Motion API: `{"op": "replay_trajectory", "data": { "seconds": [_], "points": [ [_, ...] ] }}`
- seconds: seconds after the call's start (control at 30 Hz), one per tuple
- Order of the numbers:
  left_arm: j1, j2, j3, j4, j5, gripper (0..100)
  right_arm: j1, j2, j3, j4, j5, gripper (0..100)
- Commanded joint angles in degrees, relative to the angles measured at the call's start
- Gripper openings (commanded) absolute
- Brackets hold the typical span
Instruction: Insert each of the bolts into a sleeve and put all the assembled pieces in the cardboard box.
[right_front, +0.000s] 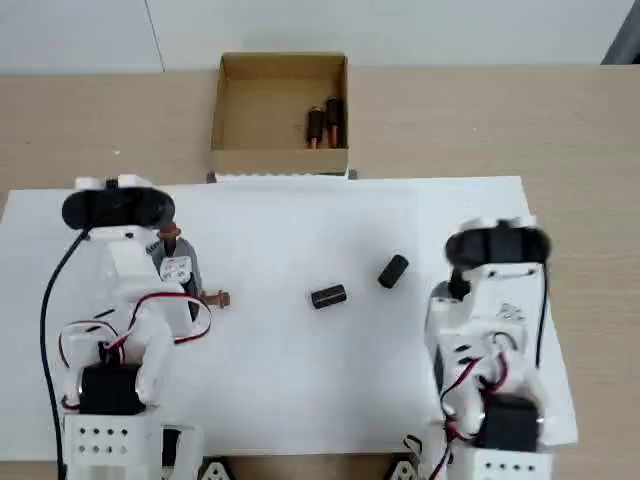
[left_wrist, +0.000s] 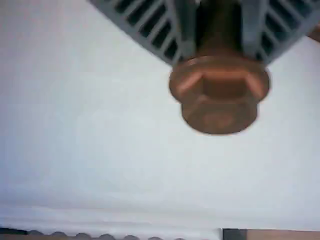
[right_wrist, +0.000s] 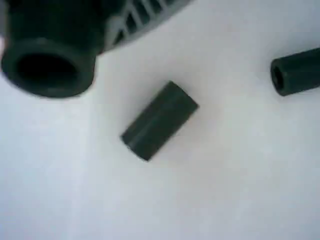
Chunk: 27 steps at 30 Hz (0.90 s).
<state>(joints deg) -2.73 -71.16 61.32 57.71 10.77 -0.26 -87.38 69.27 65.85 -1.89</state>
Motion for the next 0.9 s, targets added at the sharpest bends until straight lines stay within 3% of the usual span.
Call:
{"op": "replay_trajectory", "data": {
  "seconds": [0.0, 0.13, 0.27, 0.57, 0.87],
  "points": [
    [0.26, -4.48, 1.63, -3.6, 3.34, 0, -3.21, -7.87, 5.98, -4.53, 0.18, 0.3],
    [0.44, -8.79, 5.67, -6.59, 7.21, 0, -8.84, -16.92, 12.31, -6.02, 0.26, 0.3],
    [3.34, -14.51, 10.07, -7.74, 7.3, 0, -14.11, -15.43, 12.66, -6.81, 0.09, 0.3],
    [10.46, -33.58, 22.99, -13.71, 7.38, 0, -22.37, -15.34, 20.75, -22.37, 0.62, 0.3],
    [12.04, -32.7, 24.4, -24.53, 15.38, 0, -31.78, -14.9, 27.25, -34.77, 0.35, 0.3]
  ]
}}
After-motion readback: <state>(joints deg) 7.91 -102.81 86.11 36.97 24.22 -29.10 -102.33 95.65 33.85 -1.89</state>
